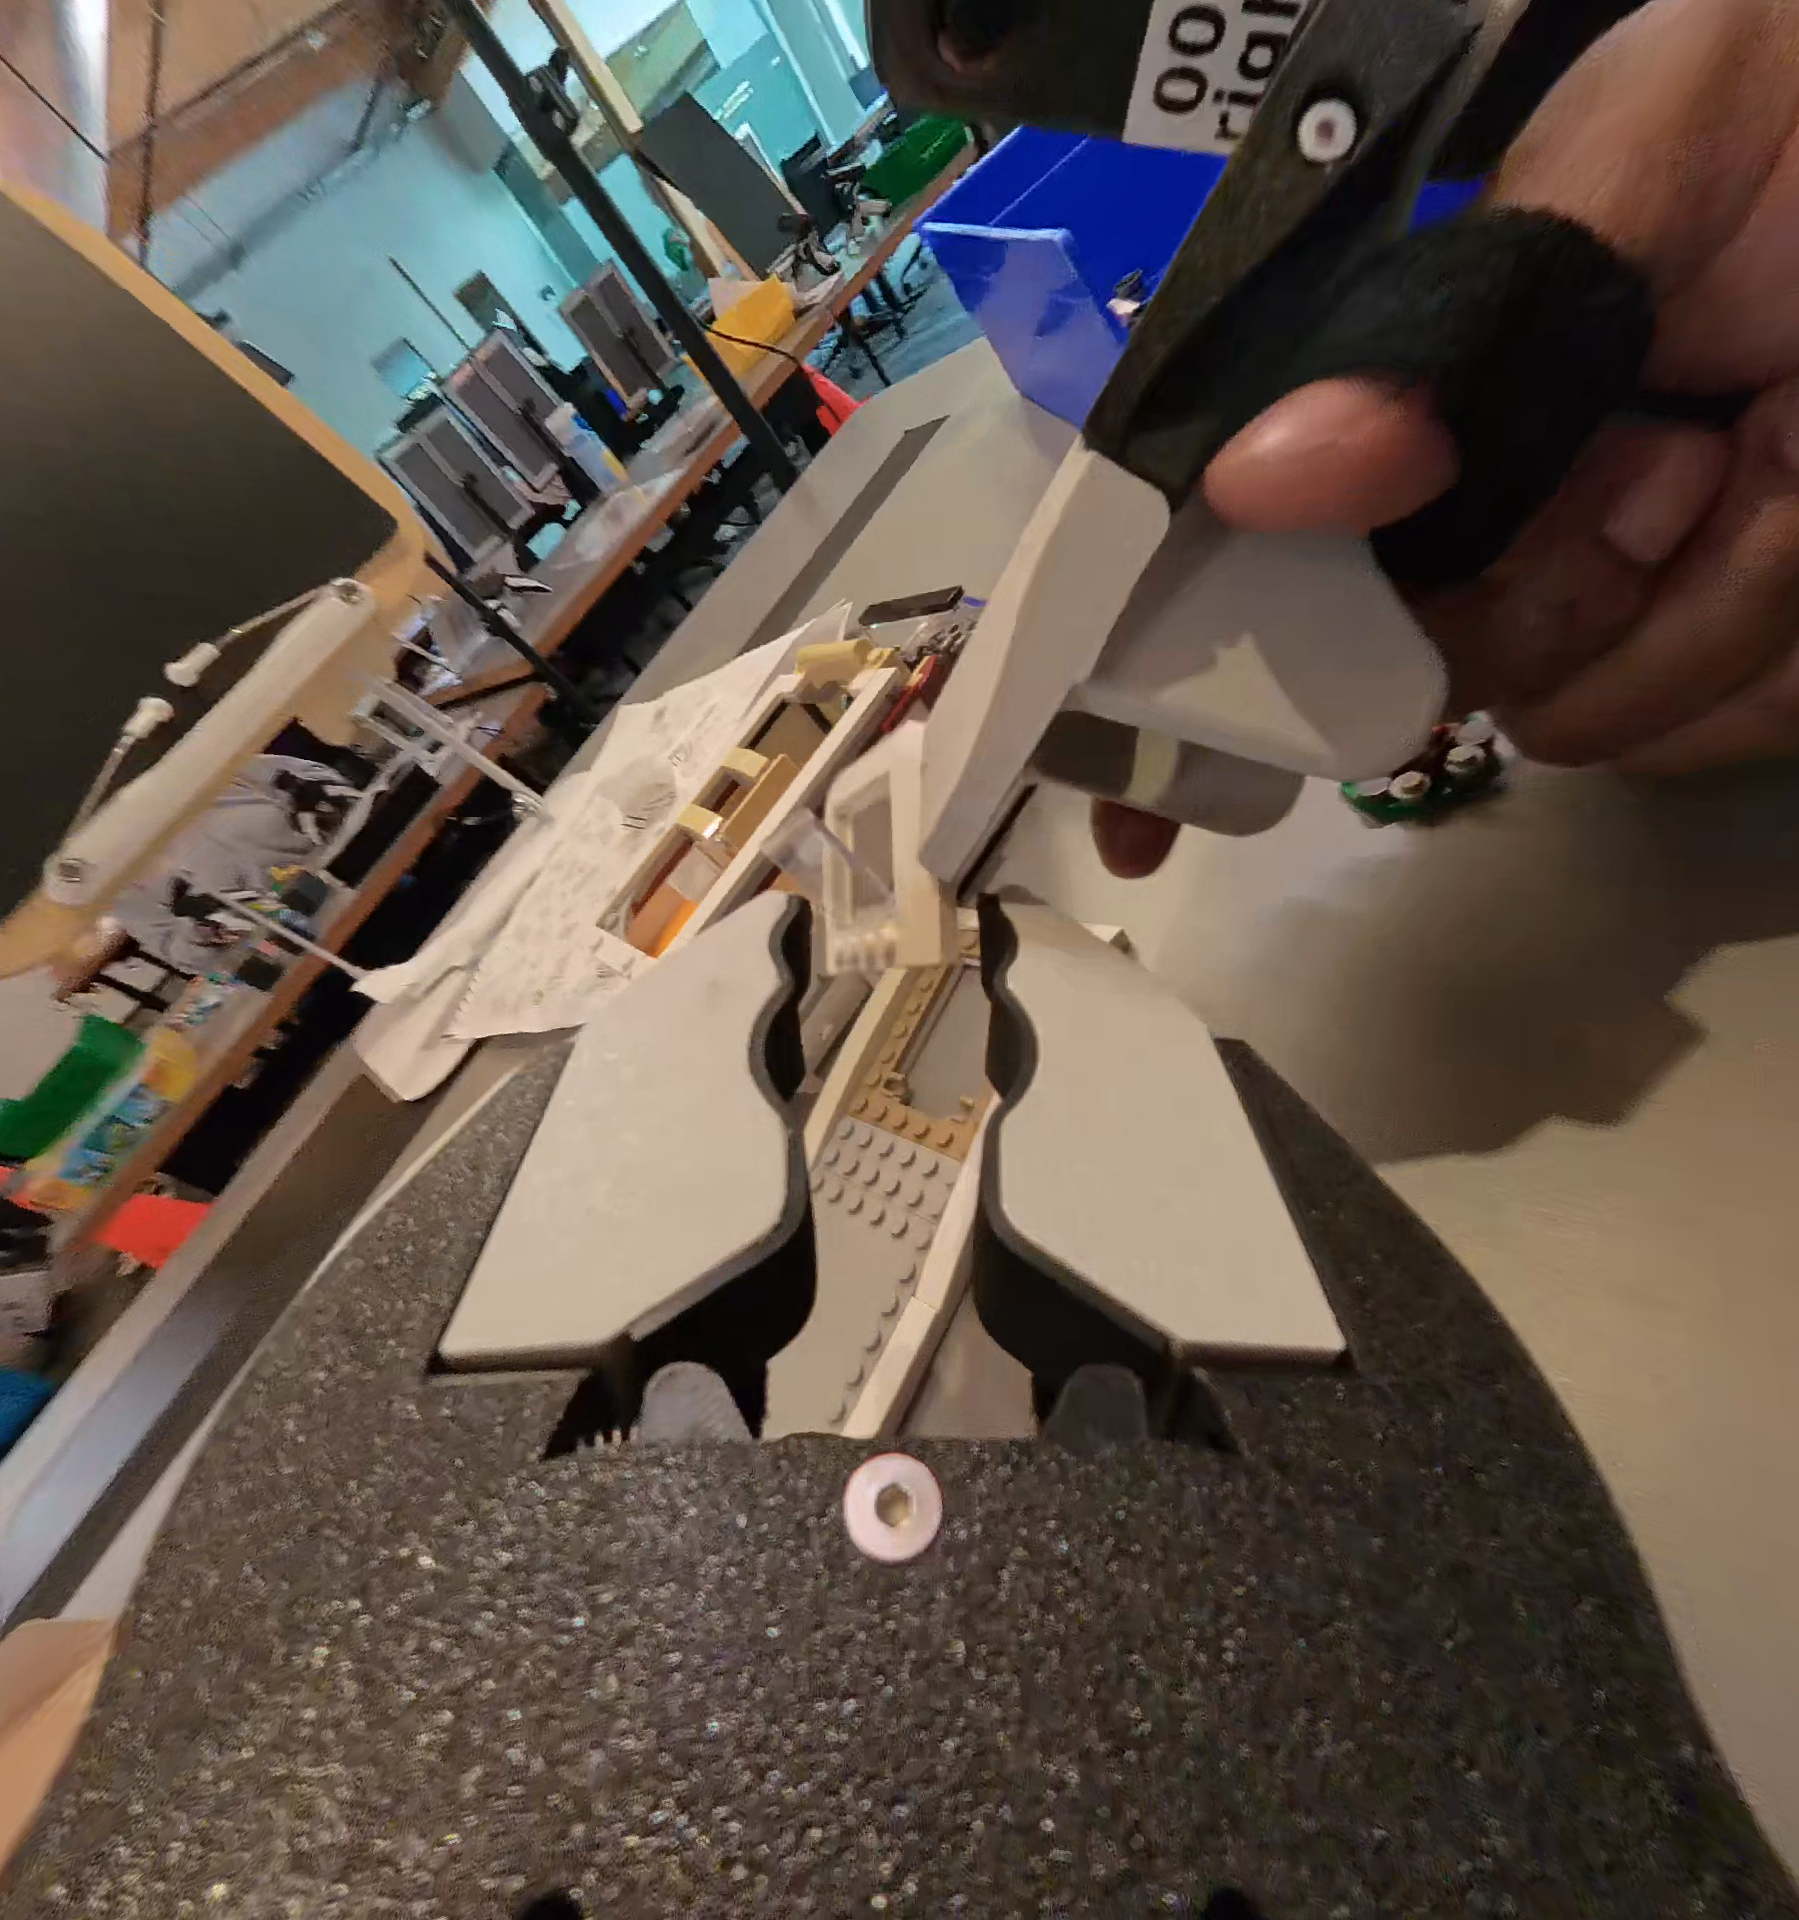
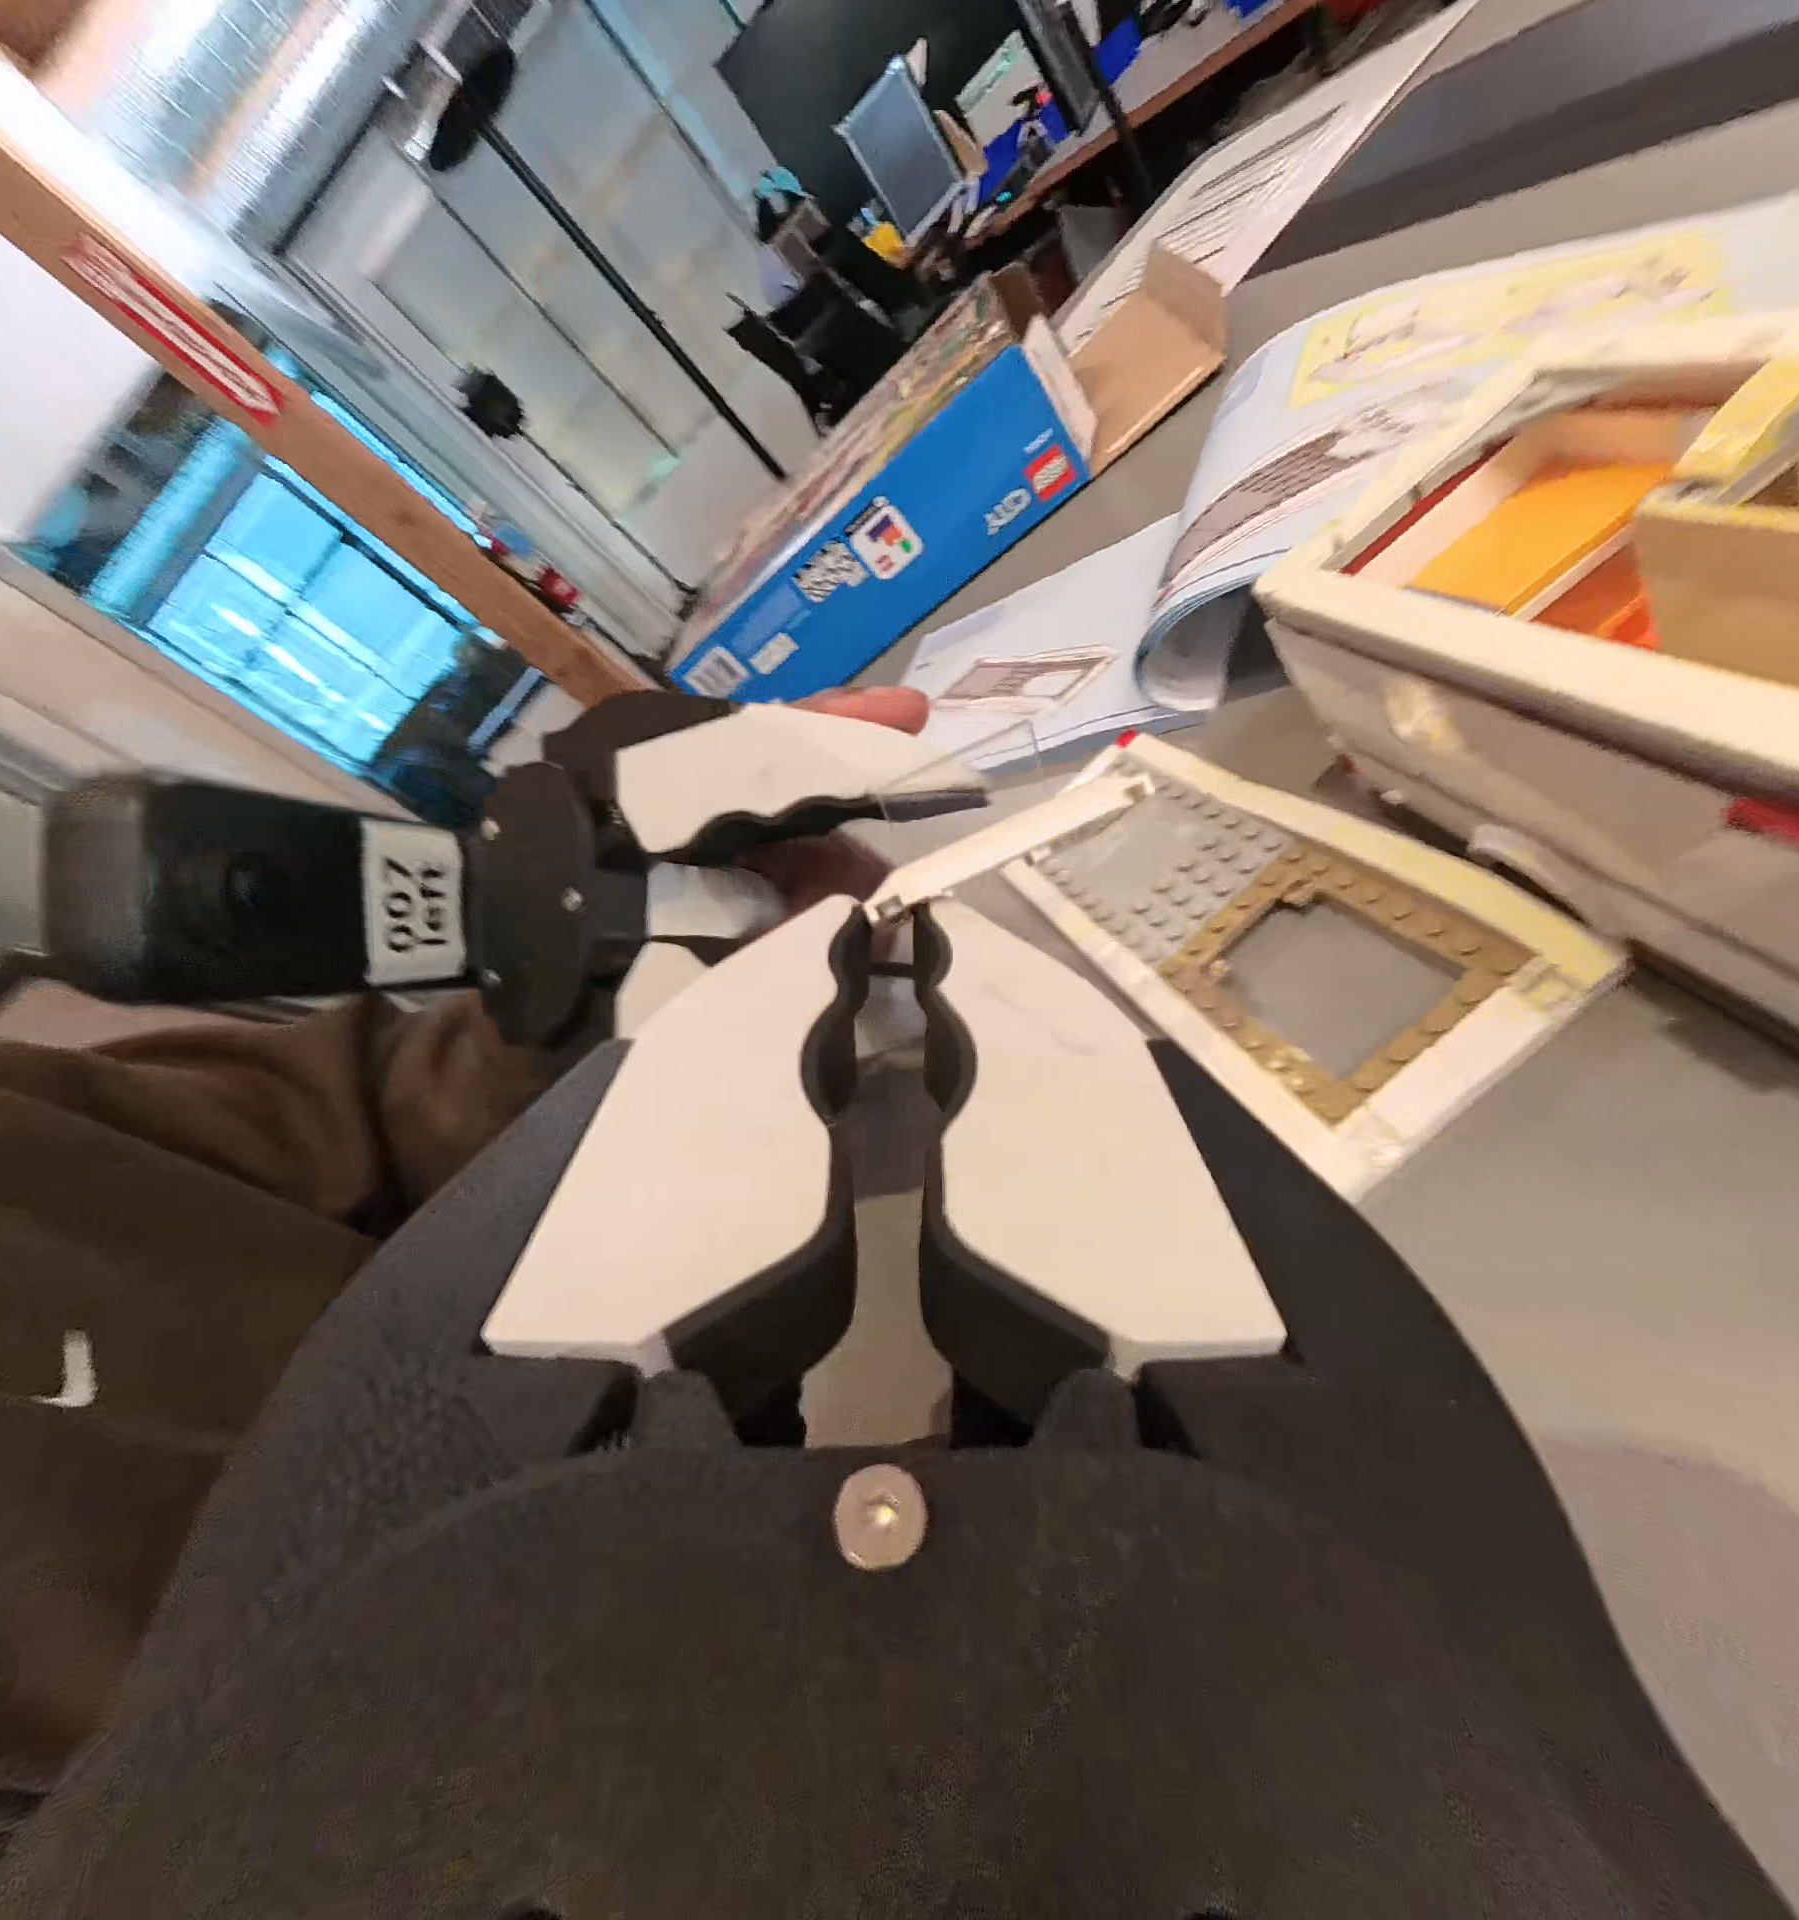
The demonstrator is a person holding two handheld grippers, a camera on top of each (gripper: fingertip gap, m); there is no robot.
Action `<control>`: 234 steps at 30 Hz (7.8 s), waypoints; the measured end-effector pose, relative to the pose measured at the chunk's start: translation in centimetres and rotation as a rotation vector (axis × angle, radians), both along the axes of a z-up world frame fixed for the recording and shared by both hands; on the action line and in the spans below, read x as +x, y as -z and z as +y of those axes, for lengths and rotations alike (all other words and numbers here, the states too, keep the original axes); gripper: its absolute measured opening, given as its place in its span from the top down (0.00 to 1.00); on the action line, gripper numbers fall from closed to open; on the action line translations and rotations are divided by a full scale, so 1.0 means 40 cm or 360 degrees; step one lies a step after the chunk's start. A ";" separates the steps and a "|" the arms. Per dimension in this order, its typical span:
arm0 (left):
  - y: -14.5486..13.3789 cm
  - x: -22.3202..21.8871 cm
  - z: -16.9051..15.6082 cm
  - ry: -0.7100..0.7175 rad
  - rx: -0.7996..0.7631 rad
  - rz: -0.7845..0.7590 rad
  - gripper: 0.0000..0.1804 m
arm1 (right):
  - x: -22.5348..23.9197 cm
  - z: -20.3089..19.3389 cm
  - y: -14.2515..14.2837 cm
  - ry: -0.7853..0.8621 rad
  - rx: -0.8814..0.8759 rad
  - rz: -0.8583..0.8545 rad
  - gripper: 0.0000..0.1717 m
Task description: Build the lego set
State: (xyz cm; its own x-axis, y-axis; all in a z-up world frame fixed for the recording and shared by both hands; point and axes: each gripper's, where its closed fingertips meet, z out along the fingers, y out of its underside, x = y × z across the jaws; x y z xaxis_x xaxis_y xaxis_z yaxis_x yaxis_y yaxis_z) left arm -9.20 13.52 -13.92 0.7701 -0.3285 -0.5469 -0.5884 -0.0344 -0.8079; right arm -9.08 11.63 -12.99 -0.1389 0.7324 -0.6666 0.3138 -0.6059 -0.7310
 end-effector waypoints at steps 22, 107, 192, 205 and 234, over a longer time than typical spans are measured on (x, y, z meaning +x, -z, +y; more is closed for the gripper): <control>0.023 0.032 -0.036 0.0220 0.0046 0.0373 0.95 | 0.046 -0.003 0.022 -0.0300 0.1933 0.0096 0.73; -0.015 0.063 -0.098 0.0703 -0.0378 -0.0588 0.68 | 0.073 -0.062 0.011 -0.0285 0.2893 0.0474 0.83; 0.200 0.043 -0.058 0.0561 -0.1244 -0.0019 0.60 | 0.125 0.021 0.183 -0.0721 0.1622 -0.0400 0.70; 0.199 0.046 -0.062 0.0570 -0.1241 -0.0020 0.60 | 0.129 0.012 0.178 -0.0729 0.1515 -0.0426 0.58; 0.181 0.048 -0.037 0.0471 -0.0991 0.0085 0.52 | 0.099 0.030 0.205 -0.0602 0.1720 -0.0629 0.60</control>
State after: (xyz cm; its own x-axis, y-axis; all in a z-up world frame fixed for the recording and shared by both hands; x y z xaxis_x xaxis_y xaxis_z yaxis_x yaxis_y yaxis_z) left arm -7.29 12.03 -21.15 0.5771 -0.7856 -0.2233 -0.6830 -0.3143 -0.6593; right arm -5.13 12.85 -21.18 -0.3896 0.8946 0.2188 0.6552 0.4362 -0.6168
